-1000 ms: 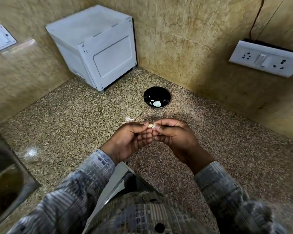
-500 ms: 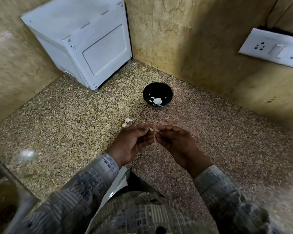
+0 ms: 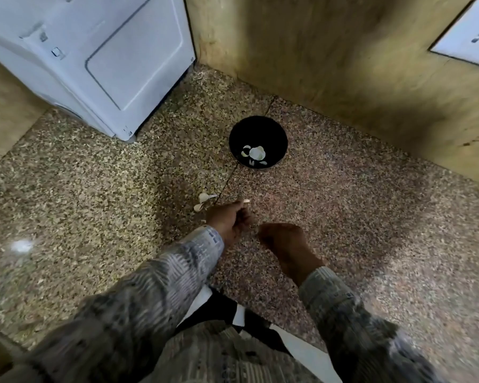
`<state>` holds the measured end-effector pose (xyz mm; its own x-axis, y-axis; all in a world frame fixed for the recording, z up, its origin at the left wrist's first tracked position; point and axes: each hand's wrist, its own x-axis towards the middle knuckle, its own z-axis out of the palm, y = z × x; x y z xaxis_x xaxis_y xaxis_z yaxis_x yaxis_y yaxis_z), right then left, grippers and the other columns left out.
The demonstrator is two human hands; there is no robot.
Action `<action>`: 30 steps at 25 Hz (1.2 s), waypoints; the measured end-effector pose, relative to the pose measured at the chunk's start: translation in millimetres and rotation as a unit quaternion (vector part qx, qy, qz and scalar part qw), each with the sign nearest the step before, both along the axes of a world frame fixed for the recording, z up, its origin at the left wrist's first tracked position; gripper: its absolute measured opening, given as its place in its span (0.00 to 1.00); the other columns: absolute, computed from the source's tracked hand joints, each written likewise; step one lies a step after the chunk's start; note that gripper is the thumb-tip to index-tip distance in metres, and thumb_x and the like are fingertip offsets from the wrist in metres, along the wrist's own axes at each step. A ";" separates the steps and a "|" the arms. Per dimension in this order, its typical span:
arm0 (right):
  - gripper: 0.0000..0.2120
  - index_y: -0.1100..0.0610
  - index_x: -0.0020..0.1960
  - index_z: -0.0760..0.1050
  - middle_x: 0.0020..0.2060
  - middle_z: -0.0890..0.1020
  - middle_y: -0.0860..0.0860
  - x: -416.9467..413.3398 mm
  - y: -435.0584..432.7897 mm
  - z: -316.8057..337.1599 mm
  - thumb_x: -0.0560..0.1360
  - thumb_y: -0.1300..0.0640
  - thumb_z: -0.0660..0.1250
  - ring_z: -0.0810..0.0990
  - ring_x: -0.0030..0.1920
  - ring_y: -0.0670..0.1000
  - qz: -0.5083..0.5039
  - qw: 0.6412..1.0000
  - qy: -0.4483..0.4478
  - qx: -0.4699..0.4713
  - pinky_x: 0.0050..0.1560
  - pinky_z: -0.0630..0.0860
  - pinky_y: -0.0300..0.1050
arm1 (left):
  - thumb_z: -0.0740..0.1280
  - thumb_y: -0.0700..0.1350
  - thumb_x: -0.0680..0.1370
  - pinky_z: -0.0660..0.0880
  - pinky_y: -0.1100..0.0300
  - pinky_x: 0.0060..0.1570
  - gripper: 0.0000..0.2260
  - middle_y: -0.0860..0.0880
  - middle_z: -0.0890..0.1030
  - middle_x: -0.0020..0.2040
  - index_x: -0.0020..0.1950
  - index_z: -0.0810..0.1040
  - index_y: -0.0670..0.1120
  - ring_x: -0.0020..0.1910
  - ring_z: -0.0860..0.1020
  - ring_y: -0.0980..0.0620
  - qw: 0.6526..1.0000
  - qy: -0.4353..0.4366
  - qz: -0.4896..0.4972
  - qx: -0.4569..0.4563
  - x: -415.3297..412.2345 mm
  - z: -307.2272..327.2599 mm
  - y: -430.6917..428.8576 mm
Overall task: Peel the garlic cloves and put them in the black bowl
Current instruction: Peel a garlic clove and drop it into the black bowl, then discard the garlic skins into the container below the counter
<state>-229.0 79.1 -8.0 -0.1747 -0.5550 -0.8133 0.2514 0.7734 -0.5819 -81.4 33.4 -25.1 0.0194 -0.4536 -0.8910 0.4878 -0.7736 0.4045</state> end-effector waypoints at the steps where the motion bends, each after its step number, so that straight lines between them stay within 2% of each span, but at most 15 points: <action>1: 0.08 0.72 0.52 0.83 0.46 0.85 0.67 1.6 -3.9 -1.2 0.73 0.73 0.71 0.84 0.43 0.58 0.002 1.000 0.006 -0.003 0.49 0.84 0.50 | 0.67 0.46 0.83 0.82 0.56 0.38 0.10 0.47 0.81 0.33 0.44 0.79 0.42 0.31 0.81 0.53 1.000 0.010 -0.004 -0.003 1.7 -3.9 3.2; 3: 0.09 0.72 0.52 0.82 0.47 0.85 0.68 4.3 -10.9 -5.5 0.73 0.74 0.70 0.84 0.43 0.59 0.000 1.000 0.007 -0.005 0.47 0.84 0.48 | 0.65 0.44 0.83 0.81 0.55 0.41 0.10 0.45 0.82 0.37 0.45 0.80 0.41 0.34 0.82 0.51 1.000 0.028 0.001 0.000 8.4 -10.1 18.3; 6: 0.07 0.72 0.50 0.82 0.47 0.85 0.69 11.6 -16.7 -6.6 0.72 0.76 0.70 0.84 0.48 0.63 -0.010 1.000 -0.018 0.000 0.53 0.84 0.52 | 0.65 0.41 0.83 0.81 0.50 0.47 0.10 0.42 0.84 0.38 0.46 0.81 0.38 0.37 0.83 0.47 0.997 0.058 0.040 0.027 25.8 -4.4 51.3; 8: 0.05 0.72 0.48 0.80 0.44 0.84 0.66 17.6 -15.4 -1.1 0.74 0.77 0.67 0.84 0.46 0.62 -0.018 0.998 -0.065 -0.002 0.49 0.85 0.48 | 0.64 0.41 0.83 0.80 0.50 0.48 0.10 0.42 0.84 0.37 0.46 0.81 0.38 0.38 0.82 0.47 0.993 0.083 0.070 0.037 38.4 2.7 72.5; 14: 0.07 0.70 0.50 0.80 0.42 0.85 0.62 37.3 0.8 28.1 0.77 0.76 0.65 0.87 0.45 0.56 0.081 0.982 -0.169 -0.028 0.46 0.85 0.44 | 0.65 0.41 0.83 0.84 0.53 0.44 0.09 0.41 0.83 0.42 0.50 0.80 0.36 0.42 0.82 0.47 0.974 0.087 0.211 -0.009 67.0 16.8 107.7; 18: 0.07 0.69 0.49 0.80 0.41 0.85 0.60 52.6 22.1 53.7 0.77 0.76 0.65 0.86 0.46 0.56 0.167 0.966 -0.190 -0.055 0.53 0.85 0.46 | 0.63 0.41 0.83 0.84 0.55 0.40 0.10 0.41 0.85 0.40 0.49 0.80 0.36 0.39 0.85 0.48 0.950 0.089 0.288 -0.080 70.8 39.2 134.7; 22: 0.09 0.69 0.48 0.79 0.41 0.85 0.60 61.8 60.8 73.6 0.77 0.78 0.62 0.86 0.46 0.56 0.253 0.935 -0.235 -0.077 0.54 0.84 0.46 | 0.63 0.43 0.83 0.83 0.55 0.49 0.11 0.44 0.84 0.44 0.51 0.81 0.38 0.43 0.85 0.50 0.916 0.085 0.364 -0.144 69.8 62.4 195.8; 26: 0.16 0.68 0.49 0.80 0.44 0.86 0.59 78.0 103.8 82.7 0.75 0.80 0.57 0.87 0.49 0.55 0.350 0.903 -0.237 -0.075 0.56 0.83 0.44 | 0.62 0.44 0.83 0.83 0.58 0.49 0.12 0.45 0.83 0.42 0.52 0.81 0.38 0.43 0.83 0.50 0.877 0.081 0.444 -0.168 66.4 78.5 273.9; 30: 0.18 0.68 0.52 0.80 0.47 0.85 0.61 111.1 169.8 86.6 0.73 0.81 0.56 0.86 0.53 0.57 0.447 0.854 -0.260 -0.057 0.58 0.83 0.45 | 0.62 0.44 0.83 0.84 0.59 0.46 0.12 0.45 0.83 0.43 0.51 0.81 0.39 0.43 0.83 0.51 0.821 0.056 0.539 -0.179 73.4 85.9 374.9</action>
